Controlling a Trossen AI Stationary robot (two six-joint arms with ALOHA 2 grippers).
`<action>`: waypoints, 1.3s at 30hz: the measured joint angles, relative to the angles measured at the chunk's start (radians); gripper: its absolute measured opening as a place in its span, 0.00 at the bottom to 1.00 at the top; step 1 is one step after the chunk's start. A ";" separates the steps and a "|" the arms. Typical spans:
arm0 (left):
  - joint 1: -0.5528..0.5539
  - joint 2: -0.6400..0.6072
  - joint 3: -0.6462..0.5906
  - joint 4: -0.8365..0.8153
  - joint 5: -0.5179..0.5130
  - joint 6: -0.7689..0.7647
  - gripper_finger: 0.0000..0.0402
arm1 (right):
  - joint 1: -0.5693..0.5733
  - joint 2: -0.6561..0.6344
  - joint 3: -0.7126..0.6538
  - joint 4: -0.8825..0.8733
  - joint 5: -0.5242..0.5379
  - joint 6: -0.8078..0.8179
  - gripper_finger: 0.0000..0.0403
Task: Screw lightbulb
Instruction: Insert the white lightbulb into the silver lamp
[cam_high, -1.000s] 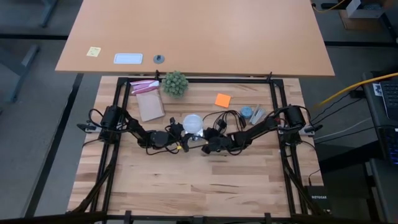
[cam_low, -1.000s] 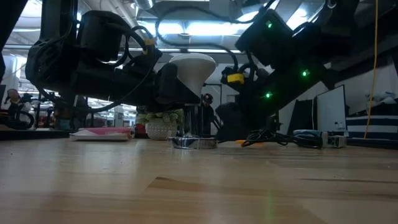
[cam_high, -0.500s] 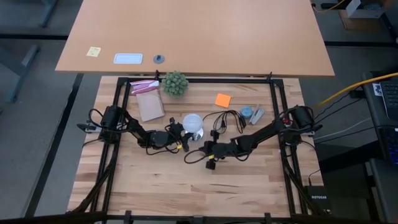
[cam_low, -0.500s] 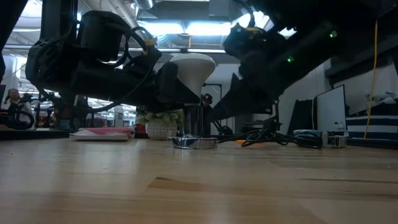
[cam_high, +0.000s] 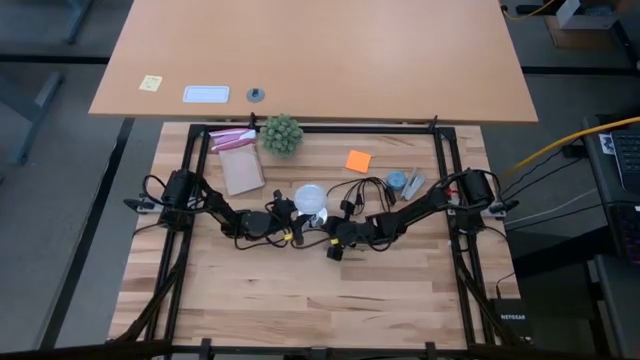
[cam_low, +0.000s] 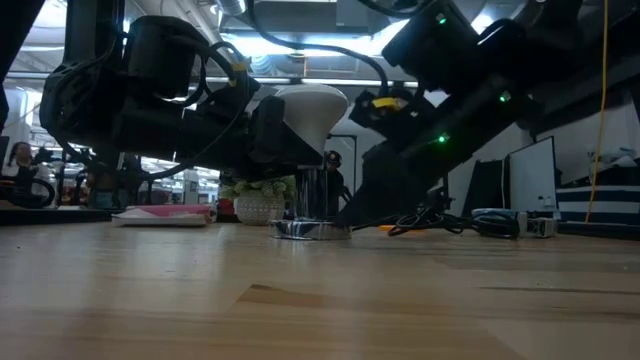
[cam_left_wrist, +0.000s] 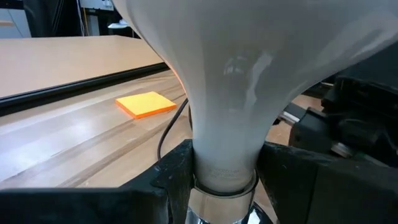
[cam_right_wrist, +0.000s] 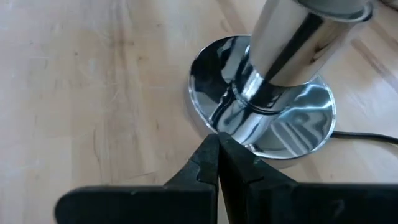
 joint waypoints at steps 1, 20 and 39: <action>0.000 0.000 0.000 0.000 -0.001 0.000 0.38 | -0.007 0.000 0.000 0.001 -0.010 0.000 0.02; 0.002 0.000 0.000 -0.002 -0.008 0.000 0.38 | -0.026 0.004 -0.002 -0.090 0.185 0.044 0.02; 0.001 0.000 0.000 -0.002 -0.004 0.000 0.38 | 0.084 -0.103 0.000 -0.035 0.092 -0.011 0.02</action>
